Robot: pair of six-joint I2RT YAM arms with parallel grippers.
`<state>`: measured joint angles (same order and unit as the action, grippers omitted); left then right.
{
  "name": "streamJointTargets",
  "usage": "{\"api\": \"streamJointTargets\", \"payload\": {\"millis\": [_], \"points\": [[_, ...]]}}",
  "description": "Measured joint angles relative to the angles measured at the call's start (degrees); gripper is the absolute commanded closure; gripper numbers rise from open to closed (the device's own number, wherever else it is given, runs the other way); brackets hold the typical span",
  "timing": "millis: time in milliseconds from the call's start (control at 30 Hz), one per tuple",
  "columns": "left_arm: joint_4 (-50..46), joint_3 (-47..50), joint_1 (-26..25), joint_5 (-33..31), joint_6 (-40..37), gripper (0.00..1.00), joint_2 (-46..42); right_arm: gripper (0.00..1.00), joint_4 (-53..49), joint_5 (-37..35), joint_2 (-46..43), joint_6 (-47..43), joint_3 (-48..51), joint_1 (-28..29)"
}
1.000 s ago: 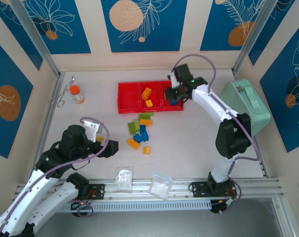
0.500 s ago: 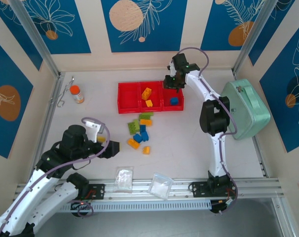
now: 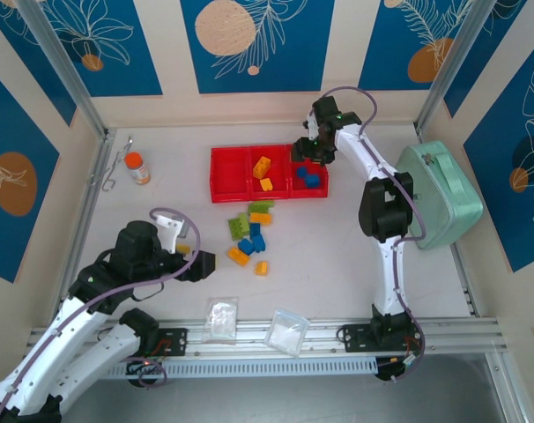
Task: Sort the legos into containers by color
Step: Place the lego in the container, then pick up the lego from the center of the table.
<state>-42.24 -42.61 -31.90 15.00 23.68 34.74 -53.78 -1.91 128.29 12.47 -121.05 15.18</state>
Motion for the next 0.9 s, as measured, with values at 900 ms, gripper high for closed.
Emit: {"api": "streamJointTargets", "payload": {"millis": [900], "points": [[0.0, 0.0, 0.0, -0.7, 0.0, 0.01, -1.2, 0.22, 8.1, -5.7, -22.8, 18.3, 39.7, 27.4]]}}
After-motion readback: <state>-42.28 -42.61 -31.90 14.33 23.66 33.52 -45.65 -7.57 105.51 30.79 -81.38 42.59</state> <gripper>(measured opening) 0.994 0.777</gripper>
